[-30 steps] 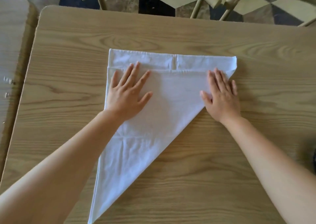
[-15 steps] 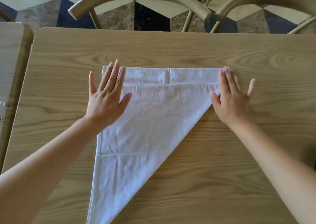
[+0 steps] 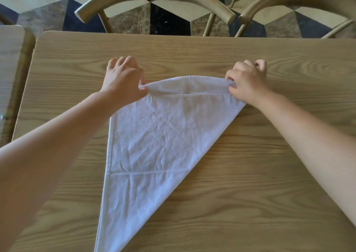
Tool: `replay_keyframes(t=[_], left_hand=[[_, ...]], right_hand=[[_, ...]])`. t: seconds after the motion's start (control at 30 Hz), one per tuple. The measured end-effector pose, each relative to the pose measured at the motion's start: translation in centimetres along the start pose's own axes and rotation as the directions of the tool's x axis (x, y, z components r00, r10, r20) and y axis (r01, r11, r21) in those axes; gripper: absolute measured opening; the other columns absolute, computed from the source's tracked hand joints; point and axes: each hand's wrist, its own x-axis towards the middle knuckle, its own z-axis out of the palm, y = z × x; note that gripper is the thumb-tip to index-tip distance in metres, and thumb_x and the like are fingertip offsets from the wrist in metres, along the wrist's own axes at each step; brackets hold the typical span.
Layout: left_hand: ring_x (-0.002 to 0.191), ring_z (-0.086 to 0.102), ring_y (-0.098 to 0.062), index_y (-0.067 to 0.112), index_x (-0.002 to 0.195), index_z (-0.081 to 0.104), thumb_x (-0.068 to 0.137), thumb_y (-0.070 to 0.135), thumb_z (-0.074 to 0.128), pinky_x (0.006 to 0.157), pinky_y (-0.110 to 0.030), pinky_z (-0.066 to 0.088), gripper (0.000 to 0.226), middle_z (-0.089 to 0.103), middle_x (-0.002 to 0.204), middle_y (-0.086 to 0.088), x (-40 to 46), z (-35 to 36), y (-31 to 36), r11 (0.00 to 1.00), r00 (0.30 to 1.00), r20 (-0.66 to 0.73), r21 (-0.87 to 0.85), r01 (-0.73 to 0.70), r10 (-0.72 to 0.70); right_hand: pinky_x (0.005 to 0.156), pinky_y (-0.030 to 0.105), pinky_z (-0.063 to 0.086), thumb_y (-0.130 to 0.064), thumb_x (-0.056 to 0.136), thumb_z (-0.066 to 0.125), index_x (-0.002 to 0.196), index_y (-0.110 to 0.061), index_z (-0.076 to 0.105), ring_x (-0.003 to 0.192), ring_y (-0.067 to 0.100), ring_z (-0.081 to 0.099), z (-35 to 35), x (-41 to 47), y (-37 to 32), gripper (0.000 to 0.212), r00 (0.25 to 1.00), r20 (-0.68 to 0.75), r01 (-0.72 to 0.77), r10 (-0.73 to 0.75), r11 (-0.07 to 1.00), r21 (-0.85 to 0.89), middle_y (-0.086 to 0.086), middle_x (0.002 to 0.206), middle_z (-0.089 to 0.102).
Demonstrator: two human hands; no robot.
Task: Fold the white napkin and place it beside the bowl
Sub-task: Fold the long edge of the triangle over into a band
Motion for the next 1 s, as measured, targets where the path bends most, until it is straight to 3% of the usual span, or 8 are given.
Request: replay_keyframes(t=[0.17, 0.33, 0.47, 0.63, 0.73, 0.8, 0.9, 1.0], left_hand=[[0.084, 0.06, -0.037, 0.007, 0.099, 0.058, 0.079, 0.006, 0.062, 0.086, -0.041, 0.04, 0.02, 0.066, 0.088, -0.014, -1.4, -0.2, 0.5, 0.997, 0.997, -0.044, -0.03, -0.064, 0.063], [0.069, 0.062, -0.032, 0.006, 0.083, 0.065, 0.079, -0.002, 0.059, 0.05, -0.038, 0.045, 0.012, 0.062, 0.077, -0.011, -4.7, 0.7, -0.5, 0.954, 0.93, -0.214, 0.088, -0.288, 0.3], [0.067, 0.063, -0.031, 0.009, 0.084, 0.072, 0.098, 0.019, 0.041, 0.045, -0.035, 0.05, 0.035, 0.067, 0.081, -0.007, -7.4, 2.2, -1.7, 0.947, 0.926, -0.208, 0.005, -0.322, 0.316], [0.089, 0.066, -0.031, 0.003, 0.104, 0.069, 0.092, 0.022, 0.049, 0.058, -0.04, 0.056, 0.03, 0.068, 0.101, -0.012, -10.3, 3.6, -2.2, 0.958, 0.935, -0.218, 0.001, -0.287, 0.281], [0.104, 0.062, -0.033, 0.001, 0.114, 0.063, 0.094, 0.029, 0.039, 0.086, -0.04, 0.047, 0.042, 0.065, 0.113, -0.015, -10.2, 3.1, 0.4, 0.984, 0.949, -0.27, -0.034, -0.177, 0.161], [0.131, 0.041, -0.03, 0.003, 0.135, 0.045, 0.094, 0.032, 0.035, 0.108, -0.044, 0.03, 0.051, 0.047, 0.141, -0.016, -8.7, 2.8, 3.3, 0.988, 0.972, -0.214, -0.098, -0.12, 0.097], [0.145, 0.002, -0.017, 0.014, 0.149, 0.011, 0.093, 0.042, 0.023, 0.114, -0.052, 0.001, 0.064, 0.005, 0.158, -0.002, -6.0, 3.7, 7.6, 0.994, 0.996, -0.073, -0.092, -0.065, 0.058], [0.145, 0.001, -0.013, 0.021, 0.15, 0.009, 0.091, 0.046, 0.014, 0.112, -0.053, -0.005, 0.064, 0.007, 0.159, 0.002, -4.7, 5.8, 10.0, 0.997, 0.997, 0.032, -0.022, -0.071, 0.072]], right_hand=[[0.103, 0.049, 0.018, 0.0, 0.07, 0.058, 0.068, -0.011, 0.055, 0.074, 0.029, 0.054, 0.3, -1.6, 1.1, 0.012, 0.963, -0.226, 0.128, -0.147, 0.987, -0.099, 0.004, 0.067, 0.055], [0.082, 0.039, 0.028, 0.008, 0.067, 0.055, 0.089, -0.015, 0.065, 0.064, 0.027, 0.054, 1.1, -4.8, 2.9, 0.033, 0.906, -0.264, 0.3, -0.332, 0.942, -0.152, 0.004, 0.068, 0.055], [0.06, 0.038, 0.045, 0.005, 0.073, 0.042, 0.115, -0.008, 0.057, 0.062, 0.031, 0.052, 2.4, -7.2, 4.2, 0.046, 0.927, -0.182, 0.339, -0.329, 0.94, 0.03, 0.014, 0.073, 0.052], [0.069, 0.041, 0.044, -0.009, 0.076, 0.042, 0.111, -0.006, 0.062, 0.067, 0.032, 0.052, 3.0, -9.0, 3.7, 0.04, 0.951, -0.222, 0.239, -0.214, 0.967, 0.091, 0.013, 0.073, 0.053], [0.075, 0.039, 0.03, -0.017, 0.079, 0.048, 0.101, -0.014, 0.067, 0.078, 0.031, 0.057, 2.2, -8.7, 1.7, 0.03, 0.944, -0.322, 0.082, -0.073, 0.997, 0.014, 0.009, 0.085, 0.061], [0.088, 0.04, 0.03, -0.016, 0.083, 0.047, 0.113, -0.015, 0.063, 0.101, 0.031, 0.056, 1.9, -7.4, -0.9, 0.034, 0.939, -0.342, 0.047, -0.022, 0.997, 0.065, 0.011, 0.108, 0.063], [0.11, 0.05, 0.017, -0.022, 0.093, 0.038, 0.138, -0.014, 0.04, 0.137, 0.027, 0.031, 2.2, -4.8, -5.8, 0.046, 0.978, -0.2, 0.096, -0.059, 0.979, 0.179, 0.012, 0.146, 0.039], [0.114, 0.05, 0.005, -0.029, 0.097, 0.027, 0.147, -0.017, 0.019, 0.144, 0.019, 0.01, 3.3, -3.3, -8.8, 0.051, 0.999, 0.027, 0.028, -0.035, 0.976, 0.217, 0.004, 0.156, 0.017]])
